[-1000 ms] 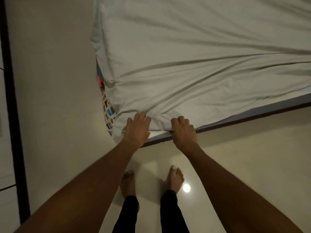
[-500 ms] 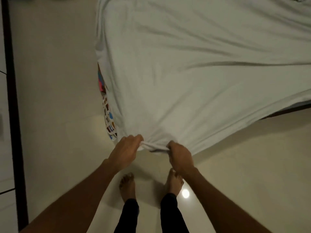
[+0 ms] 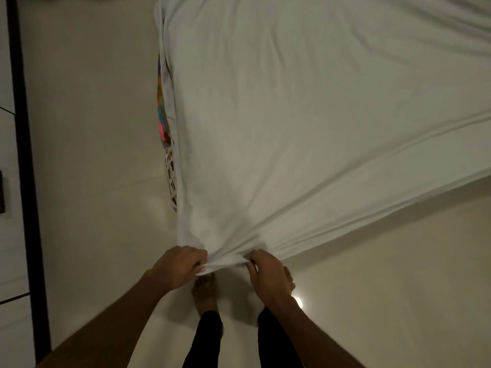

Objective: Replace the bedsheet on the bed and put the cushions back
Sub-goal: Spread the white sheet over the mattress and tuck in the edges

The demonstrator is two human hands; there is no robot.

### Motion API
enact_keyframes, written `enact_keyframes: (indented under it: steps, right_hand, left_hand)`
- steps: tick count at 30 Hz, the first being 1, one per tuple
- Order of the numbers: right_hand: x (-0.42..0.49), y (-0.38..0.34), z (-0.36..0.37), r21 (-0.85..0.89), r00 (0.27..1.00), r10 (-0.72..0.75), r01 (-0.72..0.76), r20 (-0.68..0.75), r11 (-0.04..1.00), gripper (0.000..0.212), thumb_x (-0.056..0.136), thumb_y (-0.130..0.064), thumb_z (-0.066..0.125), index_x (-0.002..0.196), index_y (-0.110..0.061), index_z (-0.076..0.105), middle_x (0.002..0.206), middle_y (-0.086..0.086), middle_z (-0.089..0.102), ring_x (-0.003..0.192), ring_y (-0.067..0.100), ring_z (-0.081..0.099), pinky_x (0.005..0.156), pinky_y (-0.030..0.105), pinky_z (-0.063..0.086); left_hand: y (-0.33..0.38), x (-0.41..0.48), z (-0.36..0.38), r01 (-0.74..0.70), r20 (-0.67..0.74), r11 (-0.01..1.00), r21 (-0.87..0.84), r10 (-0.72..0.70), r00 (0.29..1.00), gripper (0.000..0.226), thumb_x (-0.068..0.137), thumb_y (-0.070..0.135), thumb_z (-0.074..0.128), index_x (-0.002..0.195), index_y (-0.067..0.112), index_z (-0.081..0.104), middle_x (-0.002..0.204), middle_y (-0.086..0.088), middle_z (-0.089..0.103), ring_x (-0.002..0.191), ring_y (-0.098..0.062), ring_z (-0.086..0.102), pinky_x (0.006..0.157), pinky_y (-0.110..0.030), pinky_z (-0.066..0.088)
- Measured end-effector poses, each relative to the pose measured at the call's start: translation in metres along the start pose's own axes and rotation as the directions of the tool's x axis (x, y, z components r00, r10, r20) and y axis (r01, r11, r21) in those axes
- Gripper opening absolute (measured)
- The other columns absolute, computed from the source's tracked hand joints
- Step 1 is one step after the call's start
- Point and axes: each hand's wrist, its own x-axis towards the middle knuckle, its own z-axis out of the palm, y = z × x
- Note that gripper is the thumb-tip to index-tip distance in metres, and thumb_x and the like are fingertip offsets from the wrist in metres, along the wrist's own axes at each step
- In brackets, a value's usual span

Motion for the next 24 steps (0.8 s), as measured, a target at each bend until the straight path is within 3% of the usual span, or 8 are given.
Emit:
enact_keyframes:
  steps: [5, 7, 9, 11, 12, 14, 16, 24]
  right_hand:
    - [-0.003, -0.046, -0.052, -0.214, 0.872, 0.123, -0.021, 0.473, 0.977, 0.030, 0.105, -0.031, 0.048, 0.121, -0.021, 0.072, 0.122, 0.001, 0.070, 0.106, 0.025, 0.060, 0.081, 0.033, 0.037]
    - [-0.007, -0.058, -0.067, -0.245, 0.840, 0.142, -0.011, 0.524, 0.969, 0.034, 0.108, -0.029, 0.044, 0.132, -0.022, 0.068, 0.133, -0.001, 0.065, 0.123, 0.024, 0.055, 0.085, 0.022, 0.038]
    - [-0.008, -0.074, -0.075, -0.146, 0.849, 0.195, -0.141, 0.491, 0.979, 0.033, 0.108, -0.021, 0.044, 0.127, -0.024, 0.070, 0.114, -0.009, 0.067, 0.105, 0.002, 0.060, 0.075, -0.002, 0.035]
    - [0.004, -0.030, -0.039, 0.009, 0.866, 0.300, -0.331, 0.400, 0.943, 0.032, 0.101, -0.022, 0.050, 0.105, -0.037, 0.077, 0.092, -0.023, 0.064, 0.079, -0.016, 0.058, 0.067, -0.003, 0.037]
    - [0.011, -0.016, -0.027, 0.059, 0.870, 0.358, -0.399, 0.339, 0.915, 0.030, 0.095, -0.030, 0.051, 0.099, -0.045, 0.077, 0.091, -0.024, 0.070, 0.081, -0.014, 0.063, 0.080, 0.010, 0.048]
    - [0.026, 0.020, 0.000, 0.248, 0.841, 0.453, -0.526, 0.296, 0.814, 0.028, 0.090, -0.038, 0.051, 0.098, -0.047, 0.076, 0.090, -0.018, 0.077, 0.087, 0.010, 0.073, 0.083, 0.044, 0.061]
    - [0.041, 0.017, -0.007, 0.488, 0.797, 0.520, -0.600, 0.306, 0.633, 0.026, 0.095, -0.023, 0.052, 0.096, -0.029, 0.078, 0.087, -0.005, 0.079, 0.081, 0.022, 0.074, 0.072, 0.046, 0.064]
    - [0.099, 0.001, -0.020, 0.762, 0.626, 0.622, -0.644, 0.470, 0.072, 0.025, 0.104, -0.024, 0.057, 0.121, -0.008, 0.065, 0.111, 0.017, 0.073, 0.092, 0.035, 0.073, 0.073, 0.043, 0.063]
  left_hand:
    - [-0.008, -0.009, 0.004, 0.219, 0.445, 0.957, 0.189, -0.283, 0.850, 0.003, 0.091, 0.030, 0.062, 0.090, 0.031, 0.060, 0.122, 0.001, 0.067, 0.110, -0.023, 0.068, 0.088, -0.031, 0.052]
    - [-0.012, -0.007, 0.009, 0.362, 0.381, 0.932, 0.011, -0.339, 0.860, 0.008, 0.088, 0.038, 0.063, 0.082, 0.035, 0.059, 0.114, 0.007, 0.068, 0.105, -0.018, 0.068, 0.088, -0.032, 0.055]
    - [-0.009, 0.006, 0.007, 0.470, 0.224, 0.843, -0.262, -0.420, 0.879, 0.014, 0.092, 0.041, 0.063, 0.081, 0.033, 0.067, 0.102, 0.009, 0.071, 0.096, -0.017, 0.069, 0.083, -0.030, 0.056]
    - [0.001, 0.030, -0.004, 0.482, 0.061, 0.666, -0.569, -0.551, 0.832, 0.022, 0.093, 0.045, 0.063, 0.087, 0.026, 0.071, 0.093, 0.001, 0.075, 0.088, -0.024, 0.072, 0.084, -0.037, 0.059]
    - [0.005, 0.045, -0.011, 0.447, 0.003, 0.564, -0.695, -0.618, 0.786, 0.031, 0.092, 0.052, 0.060, 0.088, 0.022, 0.070, 0.090, -0.002, 0.076, 0.086, -0.029, 0.073, 0.084, -0.041, 0.060]
    - [0.014, 0.073, -0.031, 0.369, -0.003, 0.347, -0.862, -0.731, 0.682, 0.044, 0.090, 0.061, 0.055, 0.092, 0.019, 0.067, 0.086, -0.008, 0.075, 0.082, -0.033, 0.074, 0.081, -0.044, 0.061]
    - [0.014, 0.097, -0.044, 0.317, 0.054, 0.178, -0.932, -0.794, 0.605, 0.046, 0.093, 0.062, 0.058, 0.098, 0.016, 0.066, 0.087, -0.011, 0.075, 0.078, -0.034, 0.075, 0.071, -0.041, 0.063]
    - [0.000, 0.109, -0.040, 0.167, -0.062, 0.160, -0.973, -0.877, 0.477, 0.024, 0.087, 0.037, 0.078, 0.074, 0.021, 0.066, 0.074, -0.001, 0.069, 0.079, -0.033, 0.072, 0.082, -0.051, 0.061]
